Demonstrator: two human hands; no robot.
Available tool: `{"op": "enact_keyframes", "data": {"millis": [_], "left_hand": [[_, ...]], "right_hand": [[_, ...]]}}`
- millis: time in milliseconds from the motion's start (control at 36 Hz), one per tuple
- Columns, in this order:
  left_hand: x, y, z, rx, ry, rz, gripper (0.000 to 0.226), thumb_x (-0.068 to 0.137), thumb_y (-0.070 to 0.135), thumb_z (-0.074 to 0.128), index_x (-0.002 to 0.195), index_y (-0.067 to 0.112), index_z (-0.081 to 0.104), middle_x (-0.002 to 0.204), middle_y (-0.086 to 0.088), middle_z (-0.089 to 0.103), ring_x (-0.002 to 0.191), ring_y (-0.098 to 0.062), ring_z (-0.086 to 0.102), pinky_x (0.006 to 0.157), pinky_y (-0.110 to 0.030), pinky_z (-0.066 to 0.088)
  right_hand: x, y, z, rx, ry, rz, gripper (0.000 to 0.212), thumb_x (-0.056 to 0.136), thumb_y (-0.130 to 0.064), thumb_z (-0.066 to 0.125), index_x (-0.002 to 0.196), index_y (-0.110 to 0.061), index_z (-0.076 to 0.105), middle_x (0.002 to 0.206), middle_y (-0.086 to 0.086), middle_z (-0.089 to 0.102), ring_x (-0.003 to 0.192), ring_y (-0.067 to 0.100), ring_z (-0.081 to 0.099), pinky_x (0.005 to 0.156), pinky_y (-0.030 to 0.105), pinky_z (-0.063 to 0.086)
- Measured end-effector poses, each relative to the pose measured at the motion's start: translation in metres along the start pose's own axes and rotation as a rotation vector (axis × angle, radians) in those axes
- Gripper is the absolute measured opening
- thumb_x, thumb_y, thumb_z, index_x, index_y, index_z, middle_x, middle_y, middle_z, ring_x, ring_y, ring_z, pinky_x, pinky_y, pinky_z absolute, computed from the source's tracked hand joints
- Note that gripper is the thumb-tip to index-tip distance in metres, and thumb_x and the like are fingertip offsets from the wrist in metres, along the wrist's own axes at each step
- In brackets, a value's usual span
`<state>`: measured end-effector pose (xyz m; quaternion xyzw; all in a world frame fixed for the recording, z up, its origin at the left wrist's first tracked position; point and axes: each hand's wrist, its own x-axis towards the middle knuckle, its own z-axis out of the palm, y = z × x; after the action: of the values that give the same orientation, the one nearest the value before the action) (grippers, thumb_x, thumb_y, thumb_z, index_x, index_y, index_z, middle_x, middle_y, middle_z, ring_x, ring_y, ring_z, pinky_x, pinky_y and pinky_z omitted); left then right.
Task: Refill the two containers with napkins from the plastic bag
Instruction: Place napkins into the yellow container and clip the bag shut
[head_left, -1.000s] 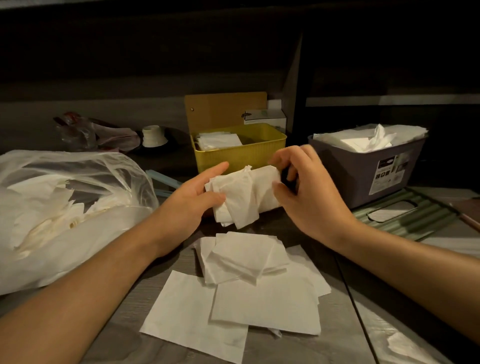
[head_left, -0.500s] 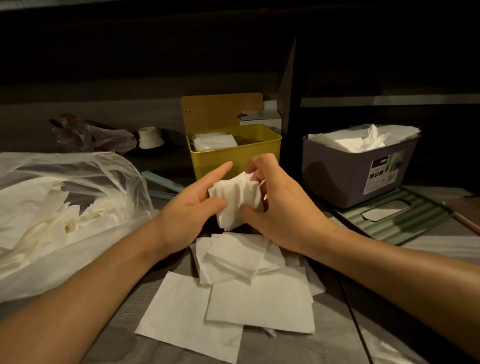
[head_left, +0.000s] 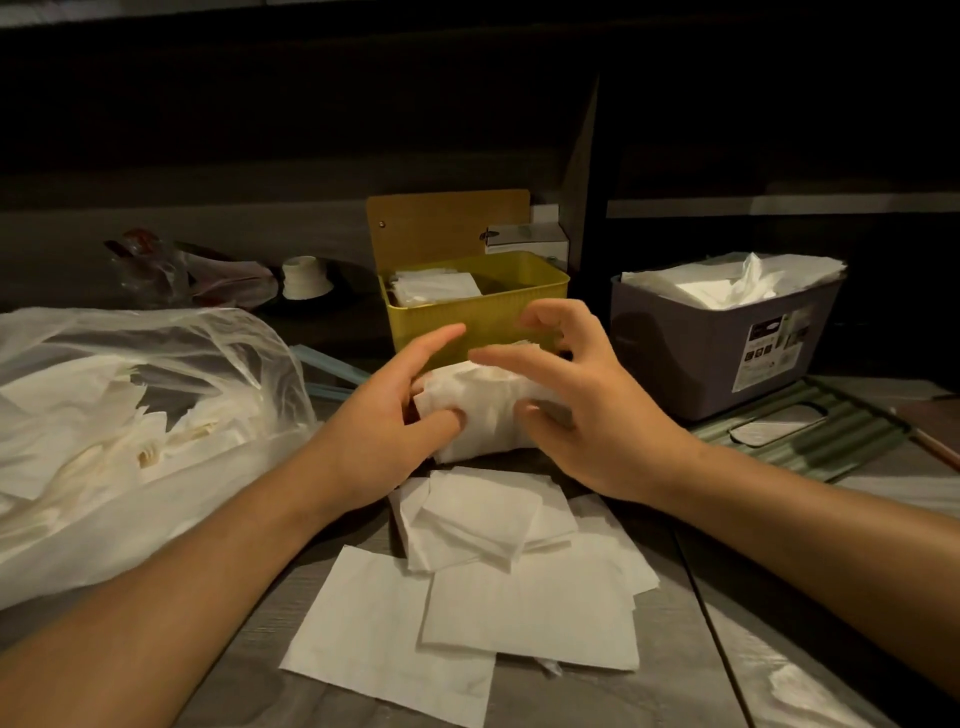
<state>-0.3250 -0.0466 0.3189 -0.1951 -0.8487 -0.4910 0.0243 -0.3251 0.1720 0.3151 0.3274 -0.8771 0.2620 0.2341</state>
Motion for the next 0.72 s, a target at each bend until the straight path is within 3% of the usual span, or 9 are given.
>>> {"op": "enact_keyframes", "data": {"millis": [83,222,333,444,611,722], "left_hand": [[0.001,-0.001,0.001,0.005,0.006,0.008,0.070,0.095,0.016,0.064,0.144,0.055,0.034,0.129,0.028,0.052,0.116,-0.003,0.059,0.095,-0.031,0.056],[0.002,-0.004,0.001,-0.003,0.012,-0.009,0.069,0.097,0.014,0.063,0.146,0.054,0.036,0.142,0.012,0.053,0.126,-0.015,0.057,0.103,-0.043,0.054],[0.002,-0.005,0.000,-0.008,0.006,0.001,0.068,0.097,0.012,0.062,0.144,0.054,0.036,0.141,0.014,0.052,0.124,-0.012,0.057,0.100,-0.033,0.055],[0.002,-0.006,0.000,0.015,-0.002,0.021,0.071,0.096,0.012,0.063,0.146,0.053,0.033,0.135,0.024,0.050,0.122,-0.003,0.055,0.092,-0.021,0.054],[0.001,-0.004,0.000,-0.004,-0.009,0.013,0.073,0.096,0.009,0.063,0.145,0.055,0.034,0.134,0.025,0.050,0.120,-0.006,0.057,0.093,-0.027,0.057],[0.001,-0.005,0.000,-0.038,-0.010,0.008,0.077,0.094,0.001,0.061,0.139,0.058,0.037,0.135,0.018,0.054,0.118,-0.006,0.059,0.094,-0.026,0.057]], "right_hand": [[0.001,0.003,0.001,-0.041,-0.024,0.002,0.047,0.091,-0.010,0.068,0.130,-0.034,0.059,0.149,-0.004,0.027,0.144,0.020,0.026,0.110,0.024,0.034],[0.001,0.009,0.000,0.021,0.067,0.025,0.025,0.091,-0.015,0.070,0.115,-0.023,0.066,0.135,-0.004,0.047,0.124,0.014,0.050,0.096,0.018,0.047],[0.002,0.010,-0.002,0.051,0.120,0.037,0.025,0.091,-0.017,0.069,0.115,-0.022,0.064,0.131,-0.008,0.047,0.117,0.007,0.050,0.093,0.022,0.051],[0.001,0.008,-0.001,0.062,0.055,-0.030,0.036,0.090,-0.016,0.072,0.123,-0.025,0.061,0.137,-0.007,0.042,0.127,0.009,0.045,0.099,0.016,0.046],[0.002,0.010,0.002,0.052,0.029,0.060,0.021,0.091,-0.021,0.072,0.109,-0.027,0.063,0.137,-0.010,0.044,0.127,0.007,0.043,0.101,0.019,0.046],[0.003,0.014,-0.002,0.277,0.015,0.269,0.038,0.090,-0.020,0.072,0.119,-0.031,0.050,0.128,-0.015,0.050,0.118,0.000,0.050,0.098,0.019,0.049]]}}
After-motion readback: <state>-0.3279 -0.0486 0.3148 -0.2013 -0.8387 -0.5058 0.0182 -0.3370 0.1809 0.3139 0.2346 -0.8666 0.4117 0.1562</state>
